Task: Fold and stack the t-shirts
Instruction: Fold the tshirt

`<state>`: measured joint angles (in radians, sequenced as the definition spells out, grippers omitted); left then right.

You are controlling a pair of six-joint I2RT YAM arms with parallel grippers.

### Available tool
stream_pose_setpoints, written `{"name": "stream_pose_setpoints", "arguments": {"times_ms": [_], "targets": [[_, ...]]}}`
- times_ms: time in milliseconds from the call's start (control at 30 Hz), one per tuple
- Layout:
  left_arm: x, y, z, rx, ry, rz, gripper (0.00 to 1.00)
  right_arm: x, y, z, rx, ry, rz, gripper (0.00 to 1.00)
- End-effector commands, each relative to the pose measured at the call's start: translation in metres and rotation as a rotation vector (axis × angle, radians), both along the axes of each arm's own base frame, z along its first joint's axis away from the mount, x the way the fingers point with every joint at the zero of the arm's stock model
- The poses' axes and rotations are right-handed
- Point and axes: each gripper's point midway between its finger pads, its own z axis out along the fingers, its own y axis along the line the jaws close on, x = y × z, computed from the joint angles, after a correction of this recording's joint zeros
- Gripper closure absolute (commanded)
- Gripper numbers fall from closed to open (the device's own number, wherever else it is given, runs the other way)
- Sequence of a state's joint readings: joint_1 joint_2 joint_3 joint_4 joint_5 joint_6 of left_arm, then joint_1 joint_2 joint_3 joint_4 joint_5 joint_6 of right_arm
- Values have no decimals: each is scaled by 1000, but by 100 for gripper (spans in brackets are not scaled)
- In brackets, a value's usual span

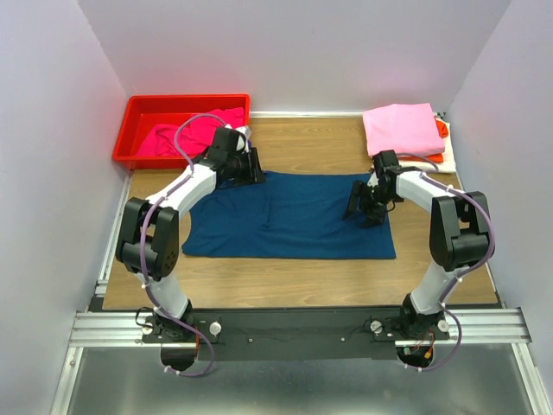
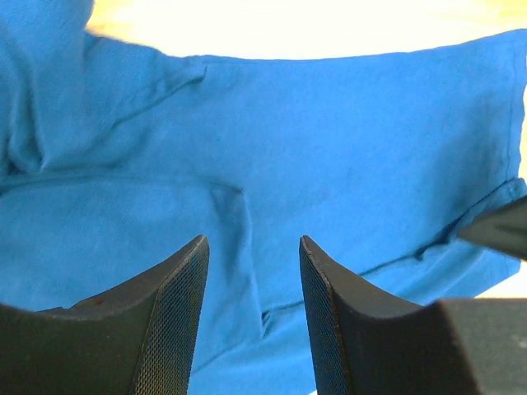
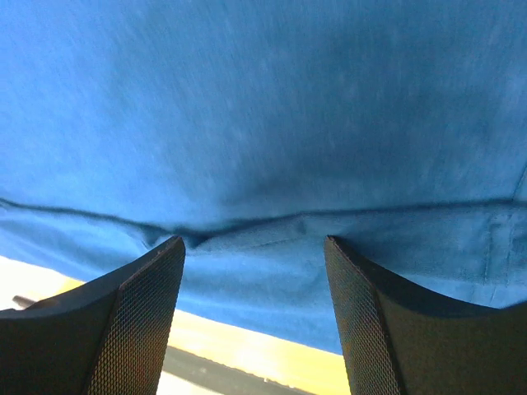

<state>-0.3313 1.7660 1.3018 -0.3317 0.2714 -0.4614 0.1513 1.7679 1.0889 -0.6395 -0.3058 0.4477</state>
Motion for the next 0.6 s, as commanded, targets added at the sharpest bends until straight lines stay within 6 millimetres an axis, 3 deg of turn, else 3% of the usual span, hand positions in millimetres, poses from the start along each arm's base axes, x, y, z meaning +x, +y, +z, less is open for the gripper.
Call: {"name": "stream_pose_setpoints", "arguments": {"times_ms": [0, 167, 333, 567], "targets": [[-19, 21, -28, 75, 54, 55, 44, 27, -8, 0, -75, -61, 12, 24], [-43, 34, -64, 116, 103, 68, 45, 53, -11, 3, -110, -113, 2, 24], [-60, 42, -86, 137, 131, 75, 46, 55, -18, -16, -151, -92, -11, 24], [-92, 53, -110, 153, 197, 92, 46, 16, -32, -35, -215, 10, -63, 24]]}}
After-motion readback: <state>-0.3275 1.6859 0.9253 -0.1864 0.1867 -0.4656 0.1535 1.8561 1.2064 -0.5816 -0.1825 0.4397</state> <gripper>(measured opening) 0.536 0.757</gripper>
